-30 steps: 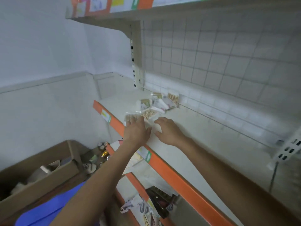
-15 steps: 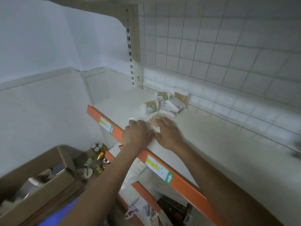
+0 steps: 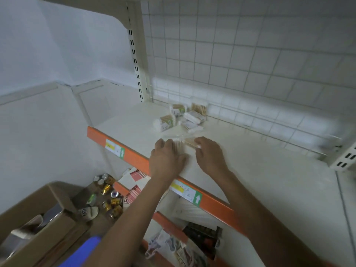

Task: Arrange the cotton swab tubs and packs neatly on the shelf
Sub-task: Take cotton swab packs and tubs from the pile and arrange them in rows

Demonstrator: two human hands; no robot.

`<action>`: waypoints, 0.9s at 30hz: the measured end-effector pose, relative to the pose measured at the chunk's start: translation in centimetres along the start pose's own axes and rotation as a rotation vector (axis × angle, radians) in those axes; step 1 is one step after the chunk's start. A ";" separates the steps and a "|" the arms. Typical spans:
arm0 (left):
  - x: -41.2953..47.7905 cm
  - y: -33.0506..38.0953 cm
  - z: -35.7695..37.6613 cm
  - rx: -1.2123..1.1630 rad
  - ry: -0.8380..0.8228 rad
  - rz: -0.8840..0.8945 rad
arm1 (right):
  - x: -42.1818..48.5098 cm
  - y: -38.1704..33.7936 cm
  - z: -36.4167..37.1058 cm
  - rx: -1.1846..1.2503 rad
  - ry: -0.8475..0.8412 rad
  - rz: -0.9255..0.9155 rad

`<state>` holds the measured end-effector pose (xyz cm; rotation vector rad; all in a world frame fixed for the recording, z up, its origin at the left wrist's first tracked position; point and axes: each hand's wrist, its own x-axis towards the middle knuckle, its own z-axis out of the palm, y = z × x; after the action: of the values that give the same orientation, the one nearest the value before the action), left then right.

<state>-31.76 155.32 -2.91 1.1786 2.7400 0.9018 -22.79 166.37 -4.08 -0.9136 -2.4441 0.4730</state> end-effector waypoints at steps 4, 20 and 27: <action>-1.2 2.7 -0.1 -0.147 0.000 0.064 | -3.0 1.9 -3.3 0.238 0.189 0.183; -10.3 15.4 4.9 -0.363 -0.098 0.431 | -16.1 9.0 -15.4 0.369 0.573 0.477; -17.5 21.7 7.1 -0.406 -0.144 0.492 | -24.0 12.5 -21.7 0.261 0.646 0.435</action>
<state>-3.28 158.97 -0.93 1.7606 2.0415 1.2735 11.39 162.12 0.26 -1.2508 -1.5686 0.5263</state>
